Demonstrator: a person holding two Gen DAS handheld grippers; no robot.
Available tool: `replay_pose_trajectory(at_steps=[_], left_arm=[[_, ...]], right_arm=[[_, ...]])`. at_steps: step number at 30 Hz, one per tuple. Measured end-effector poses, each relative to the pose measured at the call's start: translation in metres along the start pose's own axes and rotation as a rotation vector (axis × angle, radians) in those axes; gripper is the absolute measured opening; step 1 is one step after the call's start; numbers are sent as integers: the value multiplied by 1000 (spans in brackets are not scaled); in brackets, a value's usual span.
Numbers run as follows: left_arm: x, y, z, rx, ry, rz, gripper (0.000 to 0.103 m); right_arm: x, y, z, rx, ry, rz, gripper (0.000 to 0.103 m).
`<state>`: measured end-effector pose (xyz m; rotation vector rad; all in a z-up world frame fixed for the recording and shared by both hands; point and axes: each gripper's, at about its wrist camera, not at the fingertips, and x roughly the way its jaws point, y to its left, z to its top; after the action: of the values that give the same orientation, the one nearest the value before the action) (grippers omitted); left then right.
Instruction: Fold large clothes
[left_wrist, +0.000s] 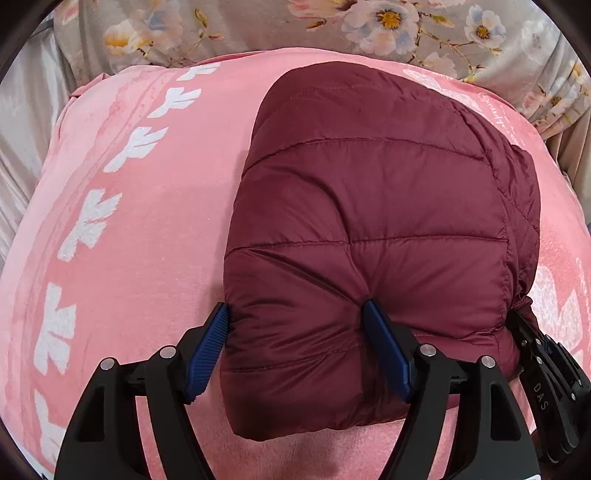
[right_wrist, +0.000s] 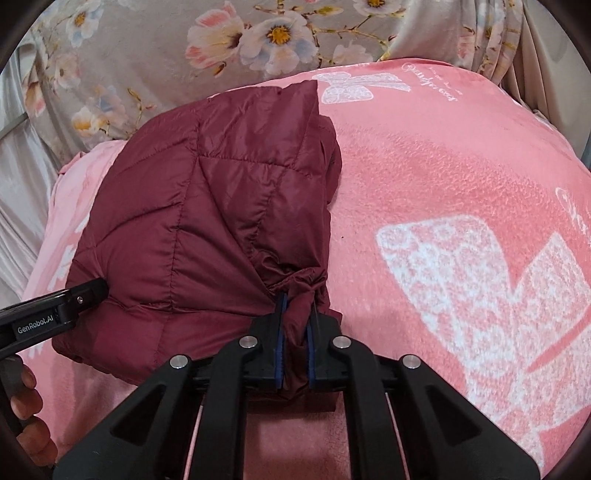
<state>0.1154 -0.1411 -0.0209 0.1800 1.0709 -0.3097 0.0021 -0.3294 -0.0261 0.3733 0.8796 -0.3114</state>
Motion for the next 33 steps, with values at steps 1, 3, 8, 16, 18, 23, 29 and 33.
replay_pose_trajectory(at_steps=[1, 3, 8, 16, 18, 23, 29, 33], left_arm=[[2, -1, -1, 4, 0, 5, 74], [5, -2, -1, 10, -1, 12, 75], [12, -5, -5, 22, -6, 23, 76], [20, -8, -8, 38, -27, 34, 76], [17, -4, -6, 29, -15, 13, 76], [-13, 23, 16, -12, -21, -27, 71], [-39, 43, 86, -48, -119, 8, 71], [-23, 36, 136, -89, -93, -15, 71]], right_arm=[[1, 0, -1, -2, -1, -1, 8], [4, 1, -3, -9, -5, -4, 8], [6, 2, -9, -19, -19, -8, 8], [8, -2, -9, 2, -13, 29, 8], [4, -8, -5, 18, 3, 54, 9], [-32, -25, 16, 99, -27, 42, 27], [-57, -30, 87, 200, -134, 111, 43], [-28, -20, 132, 254, -130, 127, 53]])
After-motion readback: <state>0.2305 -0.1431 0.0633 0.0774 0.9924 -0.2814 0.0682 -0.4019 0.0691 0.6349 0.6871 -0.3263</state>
